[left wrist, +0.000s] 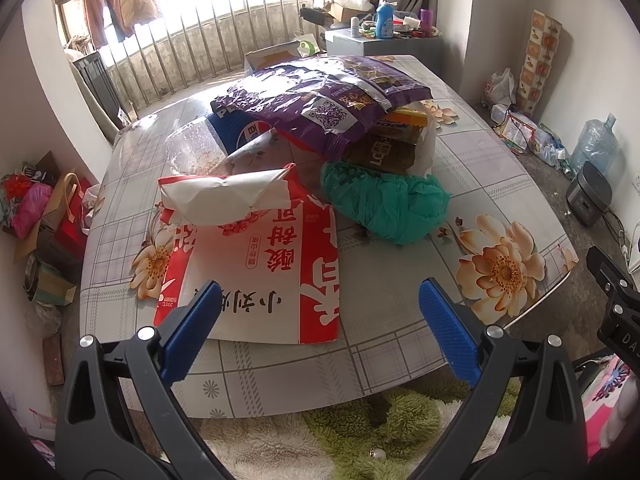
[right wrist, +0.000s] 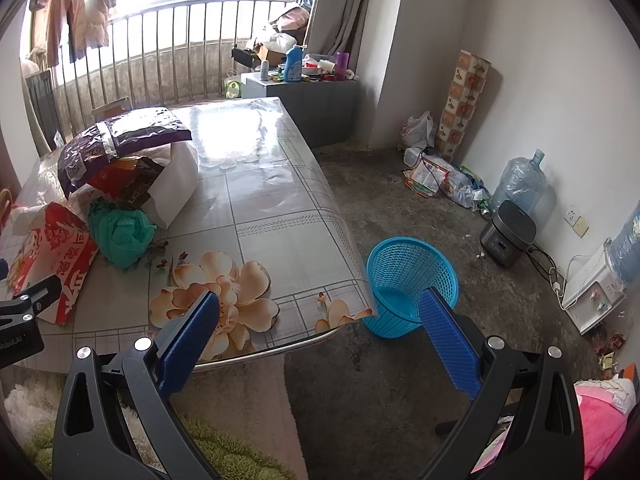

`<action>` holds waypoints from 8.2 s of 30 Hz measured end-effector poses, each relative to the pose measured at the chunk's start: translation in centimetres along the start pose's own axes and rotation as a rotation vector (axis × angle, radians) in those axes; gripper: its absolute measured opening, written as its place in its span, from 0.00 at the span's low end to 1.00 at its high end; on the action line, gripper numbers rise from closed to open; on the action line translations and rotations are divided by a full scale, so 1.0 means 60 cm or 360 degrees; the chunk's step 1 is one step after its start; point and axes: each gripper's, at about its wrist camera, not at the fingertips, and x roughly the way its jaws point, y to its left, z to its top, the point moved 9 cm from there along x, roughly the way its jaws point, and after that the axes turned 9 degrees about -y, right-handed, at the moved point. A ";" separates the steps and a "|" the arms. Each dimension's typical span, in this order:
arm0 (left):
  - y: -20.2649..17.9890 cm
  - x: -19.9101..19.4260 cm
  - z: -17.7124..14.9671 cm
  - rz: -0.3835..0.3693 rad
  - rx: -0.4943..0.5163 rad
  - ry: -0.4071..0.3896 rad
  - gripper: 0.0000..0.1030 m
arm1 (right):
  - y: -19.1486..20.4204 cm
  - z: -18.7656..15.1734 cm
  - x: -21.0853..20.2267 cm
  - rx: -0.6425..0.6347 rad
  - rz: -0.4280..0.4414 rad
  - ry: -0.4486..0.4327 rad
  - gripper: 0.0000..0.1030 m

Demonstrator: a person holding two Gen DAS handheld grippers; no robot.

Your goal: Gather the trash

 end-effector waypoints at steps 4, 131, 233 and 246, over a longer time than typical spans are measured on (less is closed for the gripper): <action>-0.001 0.001 -0.004 -0.0001 0.0004 0.0009 0.92 | -0.001 0.002 -0.003 0.0001 -0.0004 -0.0014 0.94; 0.132 -0.059 -0.021 -0.1289 0.0230 -0.0171 0.00 | 0.214 0.007 0.193 0.0579 0.1349 0.0414 0.60; -0.283 -0.104 0.303 -0.1160 0.0098 -0.0484 0.89 | -0.267 0.124 0.132 0.0680 -0.0211 -0.0455 0.94; 0.057 -0.095 0.251 -0.0759 -0.0232 -0.0664 0.89 | -0.038 0.191 0.110 0.0596 0.0468 -0.0395 0.94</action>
